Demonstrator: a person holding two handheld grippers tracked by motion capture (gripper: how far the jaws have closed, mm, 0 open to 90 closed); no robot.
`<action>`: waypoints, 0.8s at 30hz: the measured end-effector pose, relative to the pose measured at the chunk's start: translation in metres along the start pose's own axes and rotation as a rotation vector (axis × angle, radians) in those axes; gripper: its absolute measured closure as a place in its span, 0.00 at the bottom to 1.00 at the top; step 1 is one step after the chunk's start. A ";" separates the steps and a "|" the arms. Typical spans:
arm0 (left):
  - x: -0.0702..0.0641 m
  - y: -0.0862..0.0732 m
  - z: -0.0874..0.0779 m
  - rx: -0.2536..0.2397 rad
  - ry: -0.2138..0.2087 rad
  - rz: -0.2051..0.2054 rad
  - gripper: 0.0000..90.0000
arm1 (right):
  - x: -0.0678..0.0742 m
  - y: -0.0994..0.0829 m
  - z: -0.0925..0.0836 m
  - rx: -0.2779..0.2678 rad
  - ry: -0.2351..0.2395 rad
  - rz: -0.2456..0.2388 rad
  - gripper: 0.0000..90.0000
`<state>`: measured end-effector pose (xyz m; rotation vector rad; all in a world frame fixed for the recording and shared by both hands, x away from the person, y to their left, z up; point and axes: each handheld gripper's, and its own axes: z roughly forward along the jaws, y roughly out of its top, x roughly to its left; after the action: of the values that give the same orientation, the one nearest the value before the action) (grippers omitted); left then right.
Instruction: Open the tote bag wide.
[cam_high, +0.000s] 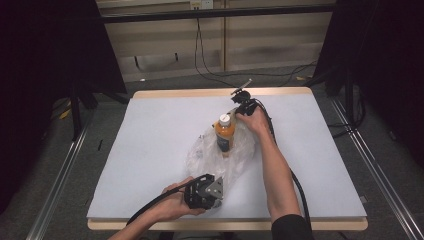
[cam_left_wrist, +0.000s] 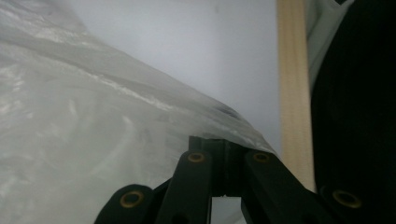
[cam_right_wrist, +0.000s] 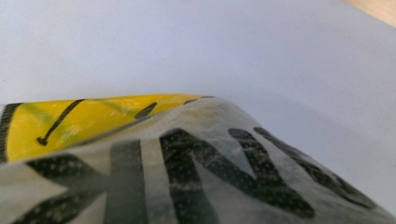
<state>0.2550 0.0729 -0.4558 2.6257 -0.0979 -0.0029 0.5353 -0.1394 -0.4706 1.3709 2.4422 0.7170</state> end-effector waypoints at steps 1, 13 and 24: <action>-0.001 0.000 0.000 -0.002 -0.007 -0.003 1.00 | -0.001 0.001 0.001 -0.004 -0.021 -0.010 1.00; -0.003 -0.006 -0.003 -0.023 -0.024 -0.022 1.00 | -0.009 0.003 0.001 0.012 -0.045 0.006 1.00; 0.049 -0.006 -0.041 -0.247 0.035 -0.172 1.00 | 0.017 -0.016 -0.054 -0.190 0.228 -0.127 1.00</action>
<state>0.3049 0.0946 -0.4217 2.3784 0.1323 -0.0263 0.4906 -0.1485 -0.4328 1.1060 2.5233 1.0940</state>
